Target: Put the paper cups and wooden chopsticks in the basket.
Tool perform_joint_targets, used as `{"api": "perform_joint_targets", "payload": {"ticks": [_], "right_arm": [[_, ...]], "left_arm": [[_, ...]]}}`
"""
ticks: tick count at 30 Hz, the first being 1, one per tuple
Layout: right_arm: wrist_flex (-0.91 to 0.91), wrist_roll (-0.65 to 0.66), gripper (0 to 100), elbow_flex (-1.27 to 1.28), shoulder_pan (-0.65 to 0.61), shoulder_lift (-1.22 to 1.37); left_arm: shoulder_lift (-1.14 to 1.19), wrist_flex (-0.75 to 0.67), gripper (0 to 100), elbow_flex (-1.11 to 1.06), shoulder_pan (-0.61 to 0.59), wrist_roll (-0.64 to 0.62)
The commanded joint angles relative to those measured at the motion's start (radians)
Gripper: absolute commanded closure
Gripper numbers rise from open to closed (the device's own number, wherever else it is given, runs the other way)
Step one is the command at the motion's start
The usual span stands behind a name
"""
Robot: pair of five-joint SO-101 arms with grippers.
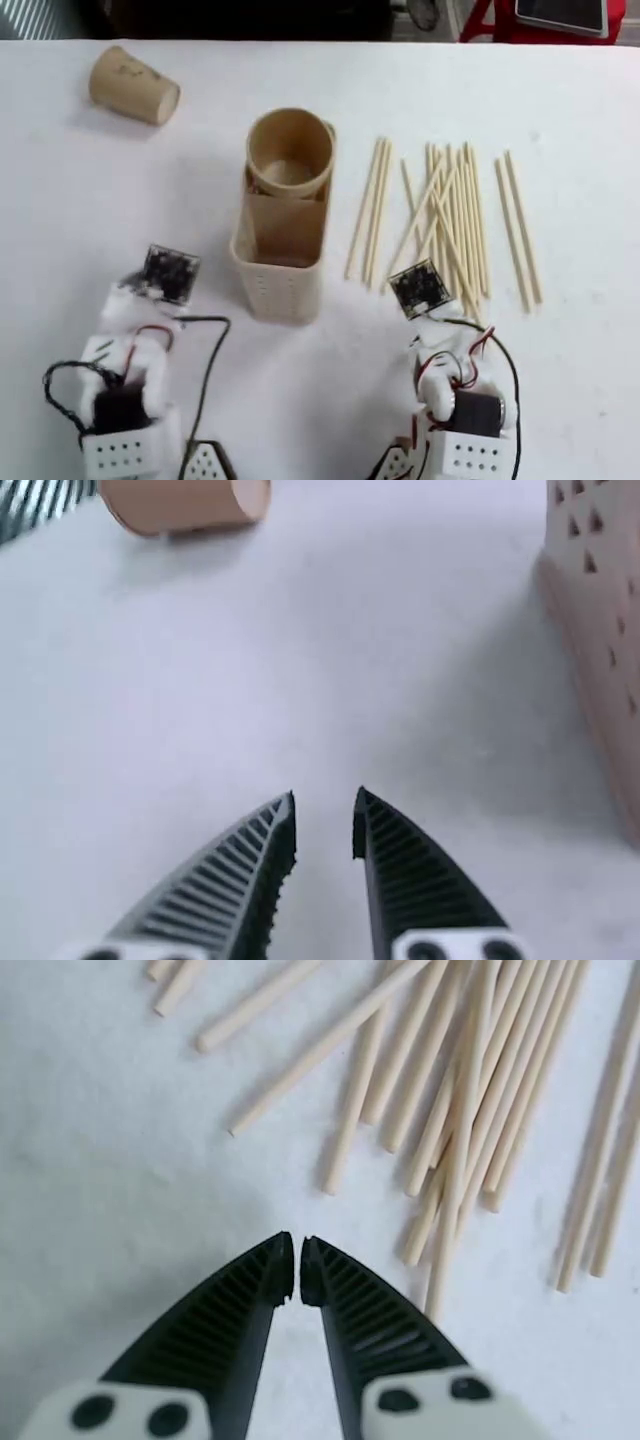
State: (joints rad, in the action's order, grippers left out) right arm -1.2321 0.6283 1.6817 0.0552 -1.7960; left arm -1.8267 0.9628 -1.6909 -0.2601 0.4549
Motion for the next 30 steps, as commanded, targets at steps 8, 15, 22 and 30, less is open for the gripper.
{"api": "perform_joint_targets", "payload": {"ticks": [8,15,22,30], "right_arm": [[0.008,0.009,97.3,0.008,-0.001,-0.005],[0.007,0.009,97.4,0.008,-0.001,-0.005],[0.007,0.009,97.4,0.008,-0.001,-0.005],[0.007,0.009,97.4,0.008,-0.001,-0.005]], "left_arm": [[-0.001,0.210,88,-0.003,-0.010,0.000],[-0.001,0.238,88,-0.003,-0.012,0.000],[-0.001,0.238,88,-0.003,-0.012,0.000],[-0.001,0.238,88,-0.003,-0.012,0.000]]}}
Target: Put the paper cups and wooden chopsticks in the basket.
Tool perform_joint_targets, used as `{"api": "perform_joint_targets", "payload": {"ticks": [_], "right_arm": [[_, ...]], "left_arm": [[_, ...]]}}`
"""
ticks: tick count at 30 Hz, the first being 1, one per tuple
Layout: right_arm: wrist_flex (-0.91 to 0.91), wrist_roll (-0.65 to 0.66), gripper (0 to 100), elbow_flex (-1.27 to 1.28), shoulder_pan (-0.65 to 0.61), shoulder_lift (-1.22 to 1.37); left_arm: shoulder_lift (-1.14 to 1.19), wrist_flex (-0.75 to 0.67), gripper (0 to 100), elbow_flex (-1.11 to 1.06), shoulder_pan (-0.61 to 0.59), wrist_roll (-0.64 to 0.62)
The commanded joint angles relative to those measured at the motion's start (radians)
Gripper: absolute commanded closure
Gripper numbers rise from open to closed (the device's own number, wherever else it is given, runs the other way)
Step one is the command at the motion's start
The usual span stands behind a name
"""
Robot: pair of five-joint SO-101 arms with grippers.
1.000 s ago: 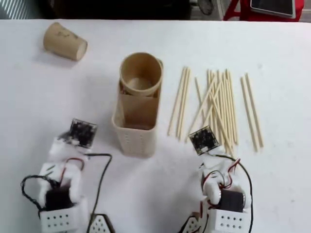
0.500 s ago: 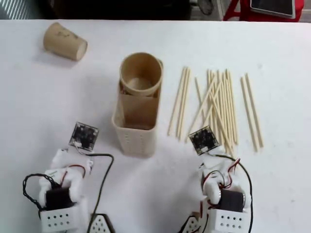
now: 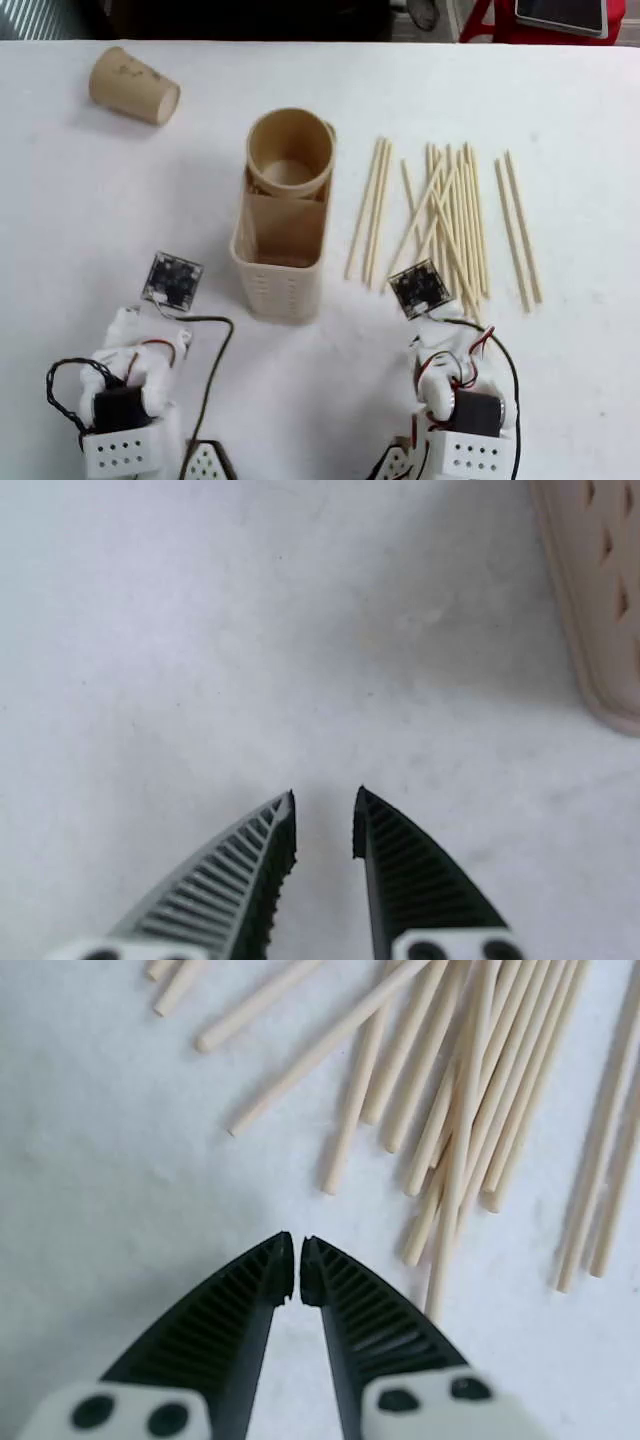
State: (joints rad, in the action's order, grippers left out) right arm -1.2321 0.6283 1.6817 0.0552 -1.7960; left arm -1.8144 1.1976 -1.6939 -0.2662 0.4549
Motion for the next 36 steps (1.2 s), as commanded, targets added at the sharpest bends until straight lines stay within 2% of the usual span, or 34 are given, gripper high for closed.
{"api": "perform_joint_targets", "payload": {"ticks": [1,36], "right_arm": [[0.007,0.009,97.4,0.008,-0.001,-0.005],[0.028,0.009,97.1,0.008,-0.002,-0.005]], "left_arm": [[-0.013,0.002,88,0.000,-0.005,0.000],[-0.013,0.002,88,0.000,-0.005,0.000]]}}
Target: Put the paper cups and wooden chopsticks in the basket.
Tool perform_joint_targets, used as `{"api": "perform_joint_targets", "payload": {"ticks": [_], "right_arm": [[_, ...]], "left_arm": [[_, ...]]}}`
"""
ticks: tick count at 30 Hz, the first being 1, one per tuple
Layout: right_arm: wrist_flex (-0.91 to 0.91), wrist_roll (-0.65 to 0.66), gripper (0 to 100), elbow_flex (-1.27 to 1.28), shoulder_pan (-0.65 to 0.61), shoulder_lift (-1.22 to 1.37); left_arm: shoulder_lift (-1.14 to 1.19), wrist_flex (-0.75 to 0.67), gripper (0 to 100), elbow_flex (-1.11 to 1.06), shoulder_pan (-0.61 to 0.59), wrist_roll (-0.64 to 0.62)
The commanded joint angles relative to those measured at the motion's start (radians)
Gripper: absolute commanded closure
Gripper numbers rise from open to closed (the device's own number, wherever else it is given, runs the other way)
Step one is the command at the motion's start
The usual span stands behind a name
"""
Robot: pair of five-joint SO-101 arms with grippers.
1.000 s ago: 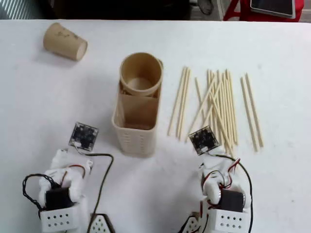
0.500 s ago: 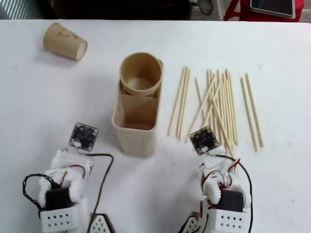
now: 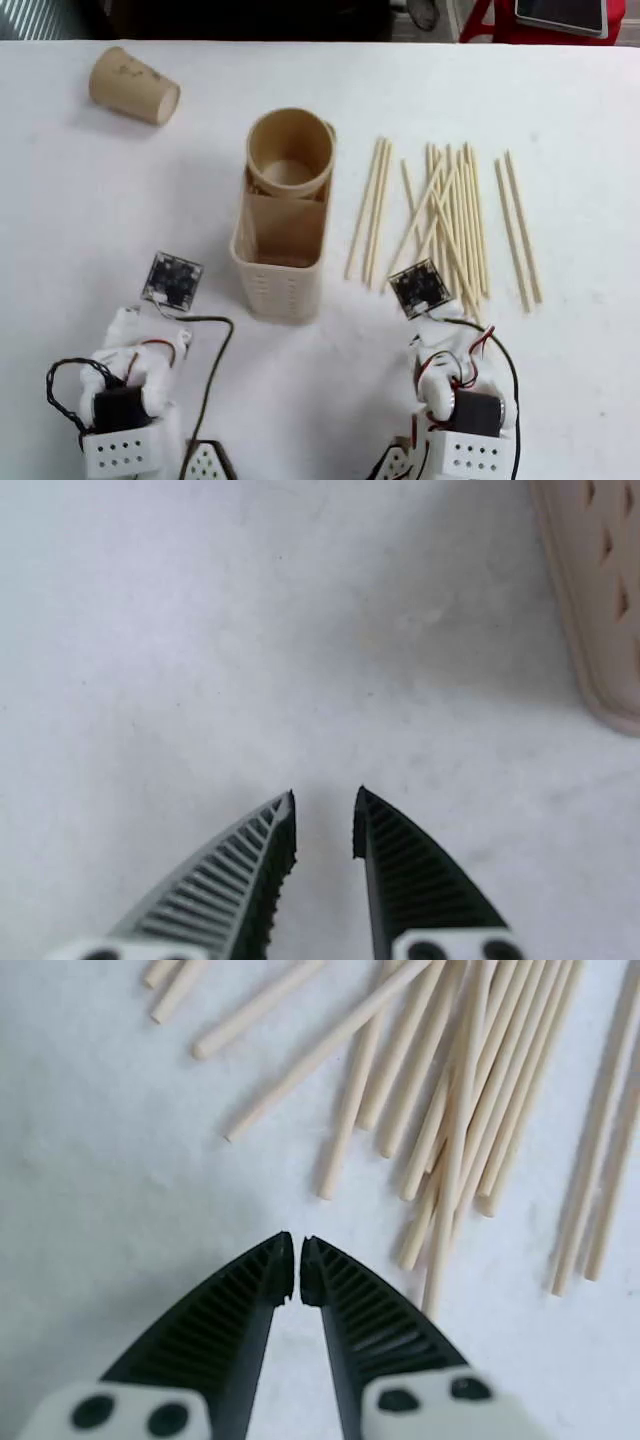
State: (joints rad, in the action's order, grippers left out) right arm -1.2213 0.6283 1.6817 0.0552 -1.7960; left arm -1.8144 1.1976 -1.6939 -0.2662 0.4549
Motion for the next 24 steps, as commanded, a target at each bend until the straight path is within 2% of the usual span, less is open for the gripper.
{"api": "perform_joint_targets", "payload": {"ticks": [1,24], "right_arm": [[0.018,0.009,97.1,0.008,-0.002,-0.005],[0.022,0.009,97.1,0.008,-0.001,-0.005]], "left_arm": [[-0.013,0.002,88,0.000,-0.005,0.000],[-0.013,-0.002,88,0.000,-0.005,0.000]]}}
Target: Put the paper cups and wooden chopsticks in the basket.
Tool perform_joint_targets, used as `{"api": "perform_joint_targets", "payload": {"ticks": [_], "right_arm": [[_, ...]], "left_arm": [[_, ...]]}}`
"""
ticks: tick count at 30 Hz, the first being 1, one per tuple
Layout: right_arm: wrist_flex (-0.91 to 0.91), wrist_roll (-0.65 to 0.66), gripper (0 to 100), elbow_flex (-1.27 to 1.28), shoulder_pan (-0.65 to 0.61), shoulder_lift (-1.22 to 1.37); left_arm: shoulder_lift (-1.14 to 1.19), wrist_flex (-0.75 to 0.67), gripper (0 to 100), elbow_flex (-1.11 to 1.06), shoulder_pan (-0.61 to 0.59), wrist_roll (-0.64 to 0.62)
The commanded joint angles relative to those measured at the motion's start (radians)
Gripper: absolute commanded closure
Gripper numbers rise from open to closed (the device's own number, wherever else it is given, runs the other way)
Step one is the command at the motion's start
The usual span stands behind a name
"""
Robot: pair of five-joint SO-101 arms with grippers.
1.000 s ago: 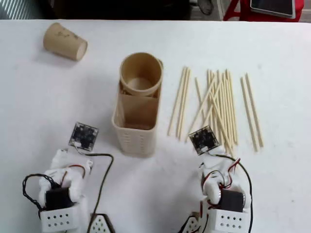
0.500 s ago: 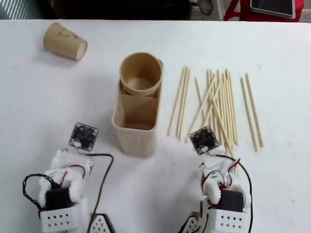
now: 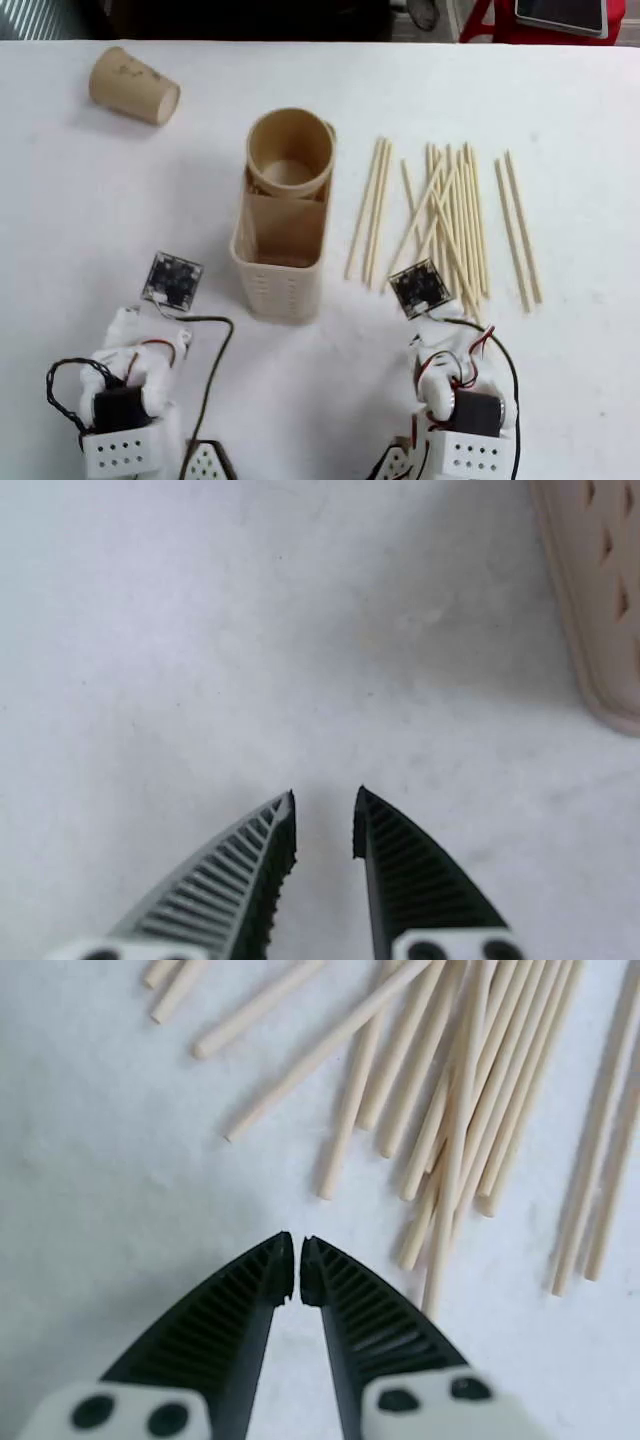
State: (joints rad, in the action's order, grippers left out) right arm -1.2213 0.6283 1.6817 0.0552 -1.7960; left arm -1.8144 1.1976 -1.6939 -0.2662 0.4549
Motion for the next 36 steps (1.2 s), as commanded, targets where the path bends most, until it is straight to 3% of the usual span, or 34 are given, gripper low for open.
{"api": "perform_joint_targets", "payload": {"ticks": [1,36], "right_arm": [[0.022,0.009,97.1,0.008,-0.001,-0.005],[-0.008,0.008,97.4,0.008,-0.007,-0.005]], "left_arm": [[-0.013,-0.003,88,0.000,-0.005,0.000],[-0.013,0.002,88,0.000,-0.001,0.000]]}}
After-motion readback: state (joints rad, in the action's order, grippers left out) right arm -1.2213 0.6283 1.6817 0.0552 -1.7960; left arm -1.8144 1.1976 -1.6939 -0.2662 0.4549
